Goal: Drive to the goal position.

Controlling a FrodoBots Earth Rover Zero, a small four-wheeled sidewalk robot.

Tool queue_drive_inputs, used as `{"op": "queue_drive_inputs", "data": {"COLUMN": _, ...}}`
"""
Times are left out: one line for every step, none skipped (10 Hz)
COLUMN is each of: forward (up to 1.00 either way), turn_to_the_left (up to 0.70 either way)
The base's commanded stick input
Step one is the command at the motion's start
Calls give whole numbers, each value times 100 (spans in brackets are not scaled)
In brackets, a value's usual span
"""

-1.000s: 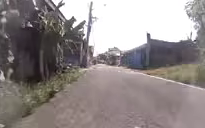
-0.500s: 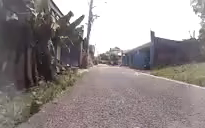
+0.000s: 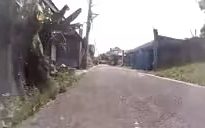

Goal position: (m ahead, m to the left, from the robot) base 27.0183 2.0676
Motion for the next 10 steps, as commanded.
{"op": "queue_drive_inputs", "data": {"forward": 100, "turn_to_the_left": 0}}
{"op": "queue_drive_inputs", "data": {"forward": 100, "turn_to_the_left": 0}}
{"op": "queue_drive_inputs", "data": {"forward": 100, "turn_to_the_left": 0}}
{"op": "queue_drive_inputs", "data": {"forward": 100, "turn_to_the_left": 0}}
{"op": "queue_drive_inputs", "data": {"forward": 100, "turn_to_the_left": 0}}
{"op": "queue_drive_inputs", "data": {"forward": 100, "turn_to_the_left": 0}}
{"op": "queue_drive_inputs", "data": {"forward": 100, "turn_to_the_left": 0}}
{"op": "queue_drive_inputs", "data": {"forward": 100, "turn_to_the_left": 0}}
{"op": "queue_drive_inputs", "data": {"forward": 100, "turn_to_the_left": 0}}
{"op": "queue_drive_inputs", "data": {"forward": 100, "turn_to_the_left": 0}}
